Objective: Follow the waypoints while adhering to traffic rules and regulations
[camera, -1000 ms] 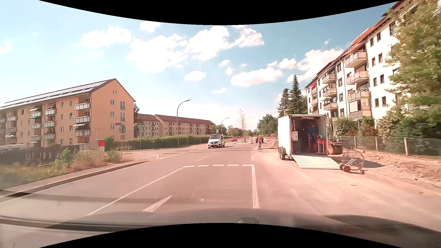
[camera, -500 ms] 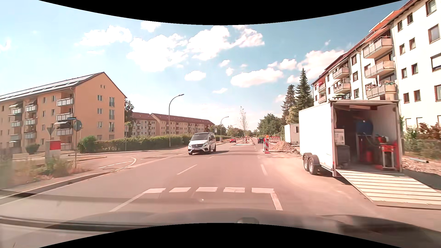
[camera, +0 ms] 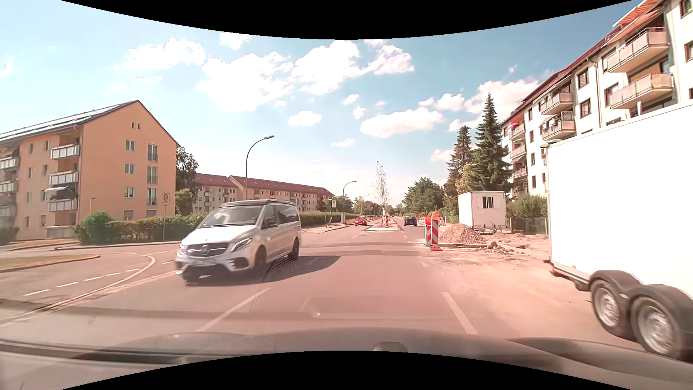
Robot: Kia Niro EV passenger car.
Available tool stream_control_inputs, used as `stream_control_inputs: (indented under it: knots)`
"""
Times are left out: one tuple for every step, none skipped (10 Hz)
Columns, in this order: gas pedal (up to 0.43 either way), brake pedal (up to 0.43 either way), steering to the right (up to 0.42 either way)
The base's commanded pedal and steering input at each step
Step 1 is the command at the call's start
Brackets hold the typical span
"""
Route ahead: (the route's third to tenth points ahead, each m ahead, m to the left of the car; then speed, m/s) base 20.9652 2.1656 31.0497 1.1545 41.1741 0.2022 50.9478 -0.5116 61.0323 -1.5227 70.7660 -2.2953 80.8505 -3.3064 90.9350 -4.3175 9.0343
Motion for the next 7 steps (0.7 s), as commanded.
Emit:
stream_control_inputs:
  knots:
    - [0.067,0.0,0.015]
    - [0.067,0.0,0.016]
    - [0.067,0.0,0.019]
    - [0.067,0.0,0.02]
    - [0.067,0.0,0.023]
    - [0.067,0.0,0.027]
    - [0.067,0.0,0.032]
